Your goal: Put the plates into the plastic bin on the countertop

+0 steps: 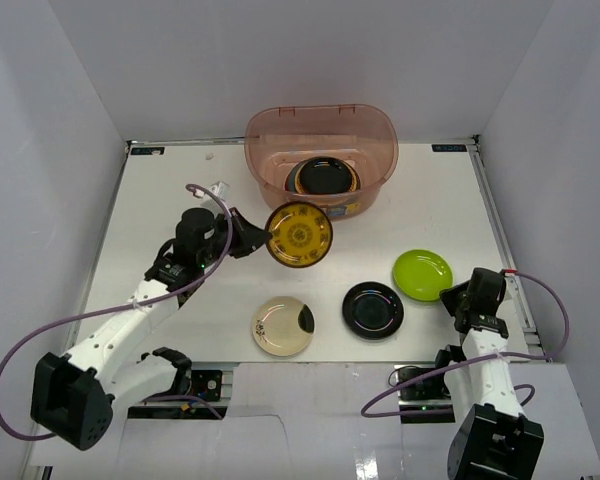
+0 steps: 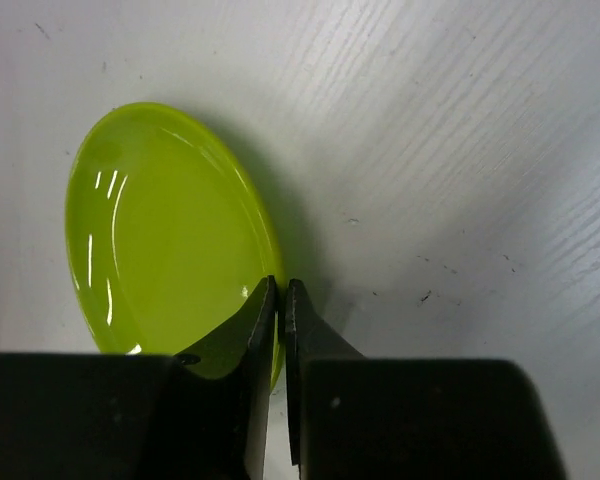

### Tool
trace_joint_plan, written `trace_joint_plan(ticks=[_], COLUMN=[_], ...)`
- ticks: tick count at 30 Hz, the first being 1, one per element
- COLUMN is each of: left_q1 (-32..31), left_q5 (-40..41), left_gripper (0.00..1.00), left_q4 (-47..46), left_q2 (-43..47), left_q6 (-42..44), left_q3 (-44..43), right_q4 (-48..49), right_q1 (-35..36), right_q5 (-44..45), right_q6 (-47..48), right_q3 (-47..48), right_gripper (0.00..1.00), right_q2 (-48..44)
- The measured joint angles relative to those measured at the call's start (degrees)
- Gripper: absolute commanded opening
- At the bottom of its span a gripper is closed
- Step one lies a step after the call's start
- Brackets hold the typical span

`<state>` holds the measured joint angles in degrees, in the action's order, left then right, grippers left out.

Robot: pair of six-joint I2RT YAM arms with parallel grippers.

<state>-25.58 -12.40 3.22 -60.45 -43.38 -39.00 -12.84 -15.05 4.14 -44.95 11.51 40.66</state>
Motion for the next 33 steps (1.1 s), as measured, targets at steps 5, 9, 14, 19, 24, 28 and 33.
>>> trace_joint_plan(ticks=[5,9,14,19,24,28,33], left_q1=[-1.27,-1.27,-1.27,-0.76,0.76,1.92,3.34], left_q5=[-1.55,-1.22,1.18,4.5,6.69,5.88,2.78], left_gripper=[0.0,0.0,0.0,0.0,0.15,0.82,0.91], left_q4=[5.18,6.05,10.1,17.86,25.77,28.72,29.75], left_q2=[0.15,-12.72,-35.74,-57.09,-70.71,-74.71,-74.53], left_q6=[1.88,3.34,5.51,7.85,9.03,10.14,10.05], left_q3=[-15.87,-33.38,-54.75,-72.06,-82.51,-85.24,-87.06], right_q4=[-1.92,-4.37,-2.14,2.54,4.55,5.25,5.31], right_q1=[0.0,0.0,0.02,3.06,13.46,21.2,27.65], right_q5=[0.09,0.09,-3.28,-9.57,-10.6,-9.66,-6.97], right_q6=[-1.2,-1.2,-1.14,0.7,5.29,8.17,12.04], right_q3=[3.32,12.22,24.83,33.94,42.03,48.13,58.47], right_gripper=[0.08,0.08,0.08,0.08,0.08,0.08,0.08], right_q2=[-1.49,0.22,0.94,6.73,17.86,27.36,40.0])
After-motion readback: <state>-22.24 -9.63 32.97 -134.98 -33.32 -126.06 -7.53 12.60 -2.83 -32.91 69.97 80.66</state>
